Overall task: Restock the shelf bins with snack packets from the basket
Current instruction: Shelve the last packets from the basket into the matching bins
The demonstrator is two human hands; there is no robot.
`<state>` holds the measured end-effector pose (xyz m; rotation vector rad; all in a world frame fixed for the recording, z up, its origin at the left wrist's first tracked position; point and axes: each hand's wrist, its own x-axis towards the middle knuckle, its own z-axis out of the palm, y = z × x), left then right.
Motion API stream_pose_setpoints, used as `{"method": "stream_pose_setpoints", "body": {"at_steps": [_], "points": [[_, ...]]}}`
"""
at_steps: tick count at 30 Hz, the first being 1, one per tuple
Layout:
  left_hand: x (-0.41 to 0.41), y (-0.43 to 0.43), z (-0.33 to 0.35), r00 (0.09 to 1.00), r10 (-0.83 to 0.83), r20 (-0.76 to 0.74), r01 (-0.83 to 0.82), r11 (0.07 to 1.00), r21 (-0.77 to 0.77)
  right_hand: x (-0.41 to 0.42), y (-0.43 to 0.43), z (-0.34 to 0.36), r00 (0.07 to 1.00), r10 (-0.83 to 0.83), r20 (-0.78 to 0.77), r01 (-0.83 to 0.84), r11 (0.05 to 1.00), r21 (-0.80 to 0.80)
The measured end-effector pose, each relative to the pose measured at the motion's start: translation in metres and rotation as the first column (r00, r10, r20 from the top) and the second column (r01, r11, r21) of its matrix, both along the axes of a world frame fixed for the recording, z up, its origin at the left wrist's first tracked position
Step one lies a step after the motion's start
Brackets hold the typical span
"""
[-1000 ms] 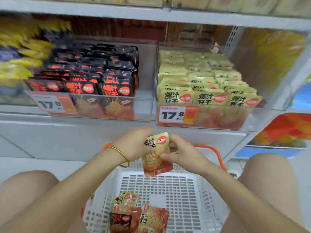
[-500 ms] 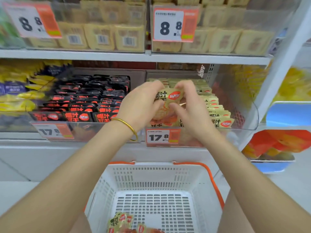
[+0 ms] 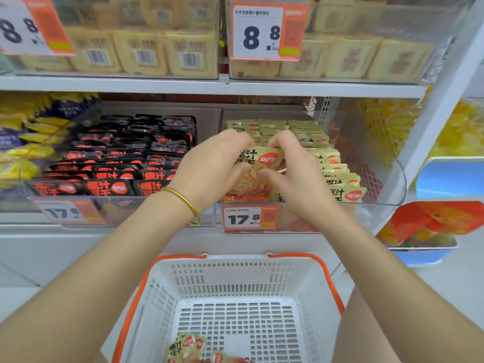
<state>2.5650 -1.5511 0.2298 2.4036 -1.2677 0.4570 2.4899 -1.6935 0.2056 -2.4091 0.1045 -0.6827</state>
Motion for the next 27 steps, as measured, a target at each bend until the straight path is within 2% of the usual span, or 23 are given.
{"method": "stream_pose_setpoints", "body": {"at_steps": [3,6,10,16,23,27], "points": [[-0.005,0.000,-0.009,0.998,-0.042,0.043,0.041,0.999,0.030,-0.006,-0.003,-0.014,1.000,0.003,-0.013,-0.003,1.000,0.005],[-0.008,-0.002,-0.015,1.000,-0.014,-0.026,0.014,1.000,0.018,-0.007,-0.005,-0.019,0.996,0.051,-0.071,-0.054,0.997,-0.049],[-0.007,-0.005,-0.016,0.995,0.060,-0.078,-0.060,0.998,-0.003,-0.003,-0.010,-0.009,0.989,0.100,-0.106,-0.102,0.995,-0.013],[0.002,-0.010,-0.023,0.983,0.141,-0.119,-0.135,0.989,0.057,0.015,-0.017,-0.004,0.987,0.000,-0.162,-0.042,0.967,-0.253],[0.011,-0.009,-0.041,0.984,0.176,0.027,-0.178,0.961,0.213,0.026,-0.011,-0.010,0.954,-0.088,-0.287,-0.033,0.919,-0.392],[0.015,-0.004,-0.044,0.986,0.155,-0.058,-0.148,0.983,0.110,0.024,-0.013,-0.007,0.956,-0.042,-0.292,-0.039,0.963,-0.268]]}}
